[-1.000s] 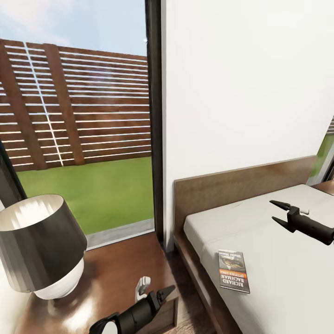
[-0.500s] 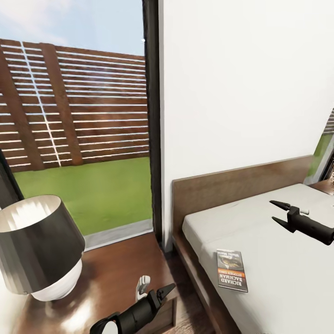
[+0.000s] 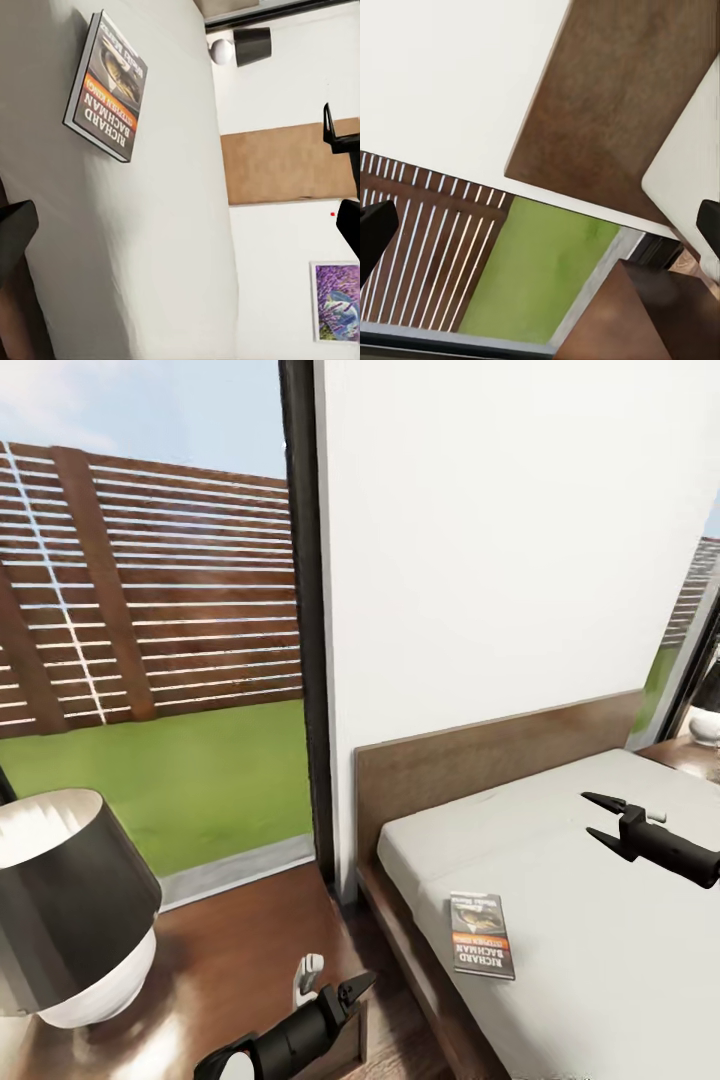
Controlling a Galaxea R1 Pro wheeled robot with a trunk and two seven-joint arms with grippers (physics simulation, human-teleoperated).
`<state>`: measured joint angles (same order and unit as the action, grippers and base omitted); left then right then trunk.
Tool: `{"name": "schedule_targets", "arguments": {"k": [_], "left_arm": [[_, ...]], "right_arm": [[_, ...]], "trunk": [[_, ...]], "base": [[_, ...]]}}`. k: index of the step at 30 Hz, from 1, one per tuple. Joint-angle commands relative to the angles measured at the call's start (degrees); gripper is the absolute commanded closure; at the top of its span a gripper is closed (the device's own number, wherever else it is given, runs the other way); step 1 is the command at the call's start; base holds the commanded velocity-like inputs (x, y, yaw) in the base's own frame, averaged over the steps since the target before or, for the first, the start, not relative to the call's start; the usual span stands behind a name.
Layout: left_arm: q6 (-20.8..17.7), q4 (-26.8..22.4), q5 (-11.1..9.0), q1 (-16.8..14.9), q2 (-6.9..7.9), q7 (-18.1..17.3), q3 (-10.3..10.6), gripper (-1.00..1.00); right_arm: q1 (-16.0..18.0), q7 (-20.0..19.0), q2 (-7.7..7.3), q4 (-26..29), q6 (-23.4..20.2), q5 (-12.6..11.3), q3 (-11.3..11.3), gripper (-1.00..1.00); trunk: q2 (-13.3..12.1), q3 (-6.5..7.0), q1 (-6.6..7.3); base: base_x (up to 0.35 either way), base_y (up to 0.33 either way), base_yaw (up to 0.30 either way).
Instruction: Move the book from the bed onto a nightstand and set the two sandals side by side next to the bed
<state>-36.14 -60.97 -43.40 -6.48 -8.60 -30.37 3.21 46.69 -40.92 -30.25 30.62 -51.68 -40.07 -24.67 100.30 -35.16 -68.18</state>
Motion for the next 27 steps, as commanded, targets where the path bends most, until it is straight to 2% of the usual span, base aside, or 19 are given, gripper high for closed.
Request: {"name": "schedule_targets", "arguments": {"k": [1, 15, 21, 27], "left_arm": [[-0.4, 0.0, -0.4, 0.0, -0.01, 0.0, 0.0, -1.0], [-0.3, 0.1, -0.3, 0.0, 0.12, 0.2, -0.1, -1.0], [-0.2, 1.7, -0.2, 0.0, 0.29, 0.3, -0.3, -1.0], [1.7, 2.4, -0.2, 0.0, 0.33, 0.3, -0.5, -1.0]], "right_arm": [[0.1, -0.2, 0.02, 0.0, -0.3, 0.2, -0.2, -1.0], [0.1, -0.2, 0.02, 0.0, -0.3, 0.3, -0.2, -1.0], [0.1, -0.2, 0.02, 0.0, -0.3, 0.3, -0.2, -1.0], [0.1, -0.2, 0.02, 0.0, -0.3, 0.3, -0.2, -1.0]], "trunk": [[0.0, -0.06, 0.01], [0.0, -0.06, 0.01], [0.0, -0.06, 0.01], [0.0, -0.06, 0.01]], "base": [[0.0, 0.0, -0.078], [0.0, 0.0, -0.018], [0.0, 0.0, -0.001], [0.0, 0.0, 0.0]]}}
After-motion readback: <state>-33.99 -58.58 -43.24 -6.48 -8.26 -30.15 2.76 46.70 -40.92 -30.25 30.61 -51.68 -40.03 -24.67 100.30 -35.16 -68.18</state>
